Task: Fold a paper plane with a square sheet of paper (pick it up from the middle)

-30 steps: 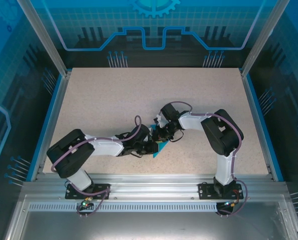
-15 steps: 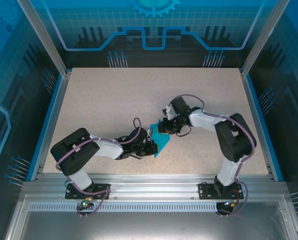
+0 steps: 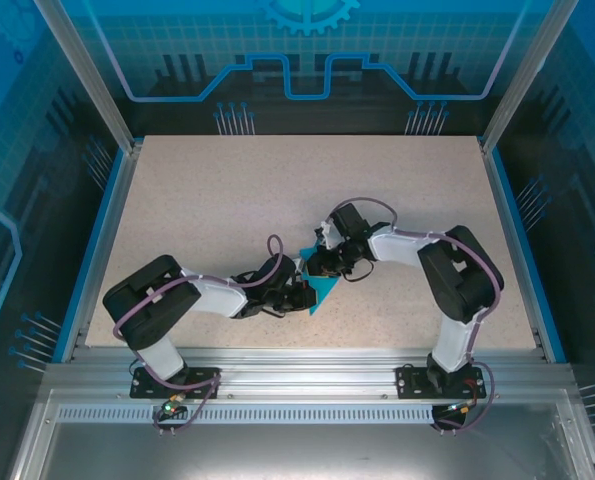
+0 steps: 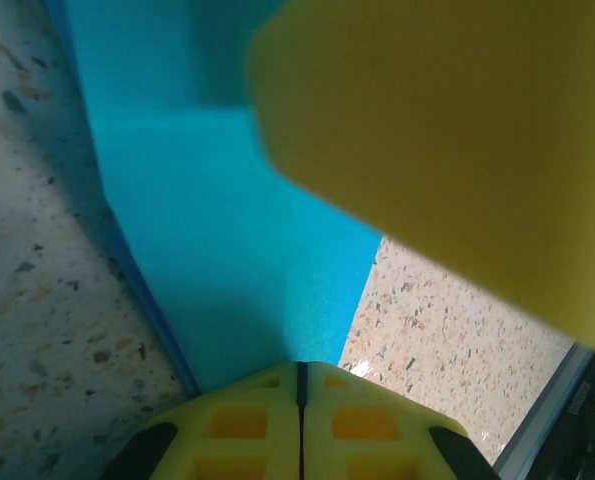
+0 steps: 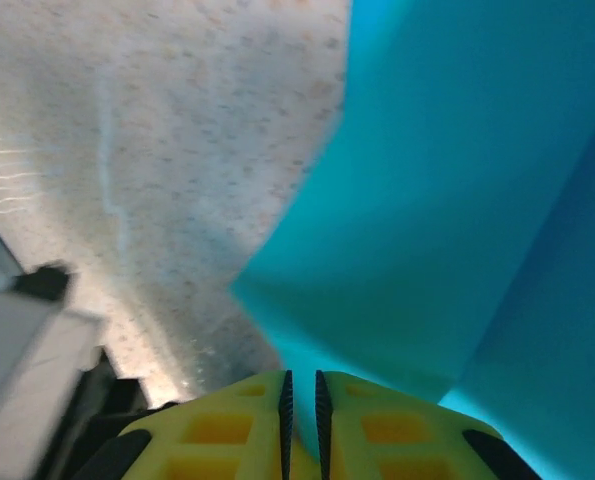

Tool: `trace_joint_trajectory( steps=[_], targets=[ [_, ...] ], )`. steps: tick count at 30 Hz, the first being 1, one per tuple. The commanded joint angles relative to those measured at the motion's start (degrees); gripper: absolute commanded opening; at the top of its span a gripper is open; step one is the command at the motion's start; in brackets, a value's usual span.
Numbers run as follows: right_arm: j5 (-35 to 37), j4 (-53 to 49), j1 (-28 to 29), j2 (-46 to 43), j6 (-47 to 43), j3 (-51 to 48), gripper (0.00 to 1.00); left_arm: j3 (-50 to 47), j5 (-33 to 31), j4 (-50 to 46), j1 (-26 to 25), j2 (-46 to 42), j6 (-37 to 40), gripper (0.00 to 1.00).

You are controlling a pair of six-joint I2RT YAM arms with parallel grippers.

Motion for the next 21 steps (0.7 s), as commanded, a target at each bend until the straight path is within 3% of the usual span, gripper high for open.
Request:
trace_joint_trajectory(
  steps=[1,21],
  targets=[
    [0.17,0.95,-0.14,3.51,0.37,1.21,0.15,-2.31,-1.24,-9.87,-1.36,4.56,1.01,0.07],
    [4.74,-6.78,-9.37,14.82,-3.26,18.96,0.15,-5.26,-1.7,-8.34,-2.33,6.92,-0.25,0.06]
  ],
)
